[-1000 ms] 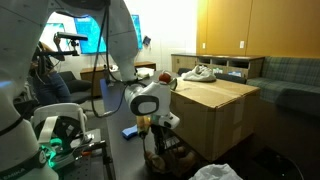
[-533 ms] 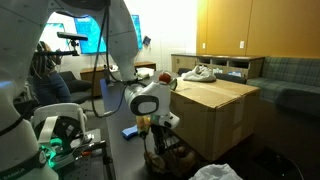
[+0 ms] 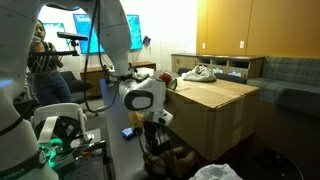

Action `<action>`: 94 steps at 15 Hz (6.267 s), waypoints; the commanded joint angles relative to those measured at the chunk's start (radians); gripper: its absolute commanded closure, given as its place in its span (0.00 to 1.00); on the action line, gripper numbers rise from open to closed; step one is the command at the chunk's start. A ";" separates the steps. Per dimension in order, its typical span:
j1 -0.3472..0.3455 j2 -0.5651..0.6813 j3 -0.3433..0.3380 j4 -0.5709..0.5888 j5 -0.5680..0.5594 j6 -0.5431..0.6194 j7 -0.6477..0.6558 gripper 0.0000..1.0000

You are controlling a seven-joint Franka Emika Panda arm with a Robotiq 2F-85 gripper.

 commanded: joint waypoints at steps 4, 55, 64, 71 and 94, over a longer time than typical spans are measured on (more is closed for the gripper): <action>-0.011 -0.329 0.012 -0.108 -0.049 -0.332 -0.006 0.66; -0.045 0.202 -0.014 1.399 -0.201 -1.119 -0.044 0.00; 0.012 0.179 0.027 1.398 -0.192 -1.026 -0.056 0.00; 0.047 0.217 0.072 1.384 -0.138 -0.806 0.059 0.00; 0.239 0.391 -0.054 1.384 -0.263 -0.403 0.353 0.00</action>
